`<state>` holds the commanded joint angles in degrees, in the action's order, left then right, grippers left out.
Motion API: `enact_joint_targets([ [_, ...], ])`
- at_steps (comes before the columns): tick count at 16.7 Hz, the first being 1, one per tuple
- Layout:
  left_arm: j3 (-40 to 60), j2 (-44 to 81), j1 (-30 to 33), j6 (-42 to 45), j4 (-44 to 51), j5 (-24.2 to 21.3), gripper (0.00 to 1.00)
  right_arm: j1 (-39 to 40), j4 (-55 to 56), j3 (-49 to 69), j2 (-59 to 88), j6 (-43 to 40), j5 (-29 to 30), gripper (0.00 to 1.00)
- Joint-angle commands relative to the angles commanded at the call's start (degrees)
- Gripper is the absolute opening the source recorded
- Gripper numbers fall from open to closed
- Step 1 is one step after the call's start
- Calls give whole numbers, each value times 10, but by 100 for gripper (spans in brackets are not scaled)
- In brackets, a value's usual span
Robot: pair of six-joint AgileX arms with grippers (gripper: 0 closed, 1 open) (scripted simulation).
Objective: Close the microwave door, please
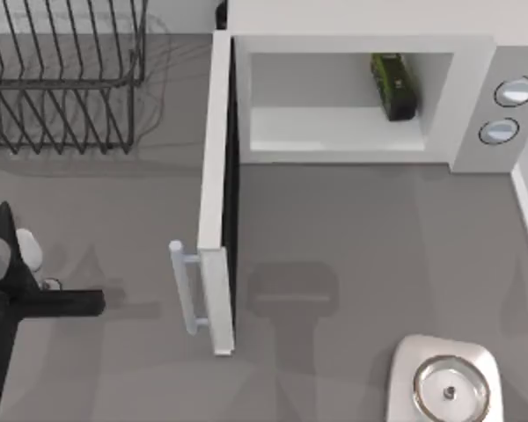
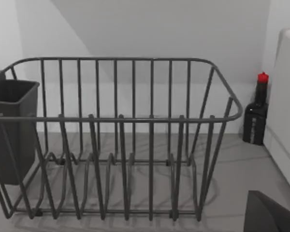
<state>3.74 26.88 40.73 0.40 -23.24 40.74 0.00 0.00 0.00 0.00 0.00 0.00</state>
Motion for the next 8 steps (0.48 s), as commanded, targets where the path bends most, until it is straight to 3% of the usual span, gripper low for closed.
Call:
enact_joint_targets([
  [4,37,36,1,-22,39,-9,0,0,0,0,0,0,0,100],
  [8,140,131,-4,-82,172,-42,0,0,0,0,0,0,0,100],
])
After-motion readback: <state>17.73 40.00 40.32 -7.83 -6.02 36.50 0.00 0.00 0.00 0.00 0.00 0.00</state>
